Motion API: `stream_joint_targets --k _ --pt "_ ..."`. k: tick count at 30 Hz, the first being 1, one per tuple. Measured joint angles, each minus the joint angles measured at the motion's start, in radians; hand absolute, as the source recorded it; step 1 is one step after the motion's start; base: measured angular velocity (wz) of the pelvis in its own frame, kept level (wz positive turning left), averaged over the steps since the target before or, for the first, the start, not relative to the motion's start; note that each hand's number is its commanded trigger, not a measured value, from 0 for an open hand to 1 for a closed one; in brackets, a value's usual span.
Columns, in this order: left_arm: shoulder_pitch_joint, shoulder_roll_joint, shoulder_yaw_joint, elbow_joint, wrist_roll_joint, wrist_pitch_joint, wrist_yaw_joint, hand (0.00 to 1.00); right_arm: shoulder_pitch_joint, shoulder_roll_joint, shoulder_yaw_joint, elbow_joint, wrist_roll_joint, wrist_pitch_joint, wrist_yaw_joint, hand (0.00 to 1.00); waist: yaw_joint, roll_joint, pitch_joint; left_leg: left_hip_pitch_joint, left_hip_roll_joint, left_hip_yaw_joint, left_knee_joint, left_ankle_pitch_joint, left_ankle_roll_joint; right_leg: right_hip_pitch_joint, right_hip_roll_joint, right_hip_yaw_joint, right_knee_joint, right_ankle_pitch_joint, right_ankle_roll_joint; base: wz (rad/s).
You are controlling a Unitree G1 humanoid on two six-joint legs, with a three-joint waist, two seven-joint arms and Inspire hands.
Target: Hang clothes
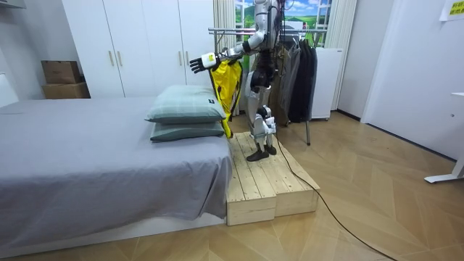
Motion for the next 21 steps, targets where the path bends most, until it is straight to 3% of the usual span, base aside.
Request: stream_joint_targets --k 2,3,4,5,7,8,10,11,13,14,16,17,19,21 --pt "0.0 0.002 -0.004 0.008 0.001 0.0 0.005 0.0 -0.019 0.0 0.0 0.0 0.002 0.0 0.001 1.0 -0.018 -0.004 0.0021 -0.017 0.049 0.001 0.065 -0.014 -0.008 -0.008 0.027 0.017 -0.001 -0.006 -0.022 -0.33" --pt "0.001 0.001 -0.012 0.016 0.001 0.003 0.013 0.0 -0.03 0.0 0.0 0.0 0.001 0.0 0.002 1.0 -0.018 -0.005 0.0017 -0.025 0.076 -0.014 0.11 -0.02 -0.016 -0.015 0.052 0.048 0.0 -0.013 -0.037 -0.49" --pt "0.001 -0.001 -0.019 0.017 0.002 0.005 0.015 0.0 -0.042 0.0 0.0 -0.001 0.001 0.0 0.004 1.0 -0.017 -0.005 0.0017 -0.039 0.101 -0.061 0.147 -0.024 -0.024 -0.02 0.072 0.065 -0.001 -0.009 -0.054 -0.55" --pt "0.002 -0.002 -0.019 0.017 0.002 0.006 0.015 0.0 -0.049 0.0 0.0 -0.002 0.001 -0.001 0.009 1.0 -0.016 -0.004 0.0018 -0.047 0.11 -0.099 0.164 -0.025 -0.028 -0.021 0.082 0.075 -0.001 -0.006 -0.062 -0.62" --pt "0.019 -0.019 -0.018 0.017 0.004 0.007 0.019 0.0 -0.064 -0.005 -0.003 -0.013 0.0 -0.002 0.027 1.0 0.001 0.002 -0.0025 -0.062 0.094 -0.304 0.179 -0.009 -0.053 -0.029 0.112 0.147 0.001 0.002 -0.08 -0.93" --pt "0.026 -0.021 -0.018 0.018 0.004 0.007 0.019 0.0 -0.073 -0.006 -0.004 -0.014 0.001 -0.002 0.032 1.0 0.01 0.005 -0.005 -0.064 0.086 -0.355 0.179 -0.004 -0.059 -0.032 0.118 0.171 0.002 0.006 -0.086 -1.25" --pt "0.046 -0.028 -0.021 0.023 0.002 0.007 0.023 0.0 -0.096 -0.005 0.002 -0.023 0.002 -0.002 0.039 1.0 0.017 0.011 -0.0087 -0.084 0.028 -0.574 0.164 0.017 -0.084 -0.038 0.136 0.262 -0.003 0.02 -0.094 -1.07" --pt "0.048 -0.031 -0.028 0.024 0.002 0.007 0.025 0.0 -0.097 -0.006 0.006 -0.028 0.002 -0.002 0.04 1.0 0.018 0.012 -0.0093 -0.085 0.013 -0.615 0.146 0.019 -0.091 -0.038 0.139 0.282 -0.007 0.025 -0.095 -0.97" --pt "0.049 -0.045 -0.048 0.024 0.002 0.006 0.04 0.0 -0.109 -0.007 0.018 -0.051 -0.006 -0.002 0.044 1.0 0.031 0.018 -0.0132 -0.087 -0.034 -0.731 0.017 0.042 -0.112 -0.045 0.156 0.361 -0.032 0.053 -0.097 -1.15" --pt "0.048 -0.049 -0.05 0.023 0.003 0.005 0.043 0.0 -0.115 -0.005 0.021 -0.053 -0.007 -0.002 0.044 1.0 0.037 0.02 -0.0143 -0.088 -0.035 -0.747 -0.014 0.052 -0.118 -0.05 0.159 0.379 -0.036 0.061 -0.097 -1.2" --pt "0.048 -0.054 -0.067 0.023 0.003 0.006 0.053 0.0 -0.117 0.002 0.022 -0.089 -0.036 -0.002 0.044 1.0 0.034 0.037 -0.027 -0.092 -0.036 -0.764 -0.069 0.148 -0.138 -0.067 0.189 0.444 -0.04 0.071 -0.091 -1.02" --pt "0.049 -0.051 -0.069 0.023 0.002 0.006 0.057 0.0 -0.117 0.007 0.022 -0.098 -0.044 -0.001 0.044 1.0 0.022 0.032 -0.0304 -0.088 -0.041 -0.76 -0.071 0.152 -0.14 -0.069 0.187 0.456 -0.045 0.073 -0.085 -0.56" --pt "0.035 -0.049 -0.076 0.023 0.002 0.006 0.062 0.0 -0.114 0.001 0.018 -0.15 -0.059 0.003 0.045 1.0 -0.02 0.031 -0.0292 -0.073 -0.052 -0.752 -0.095 0.148 -0.133 -0.066 0.186 0.474 -0.074 0.085 -0.068 -0.27" --pt "0.026 -0.039 -0.087 0.023 -0.004 0.006 0.061 0.0 -0.109 -0.01 0.017 -0.17 -0.055 0.007 0.045 1.0 -0.036 0.028 -0.0272 -0.058 -0.056 -0.745 -0.106 0.143 -0.124 -0.051 0.186 0.485 -0.1 0.093 -0.059 -0.22"
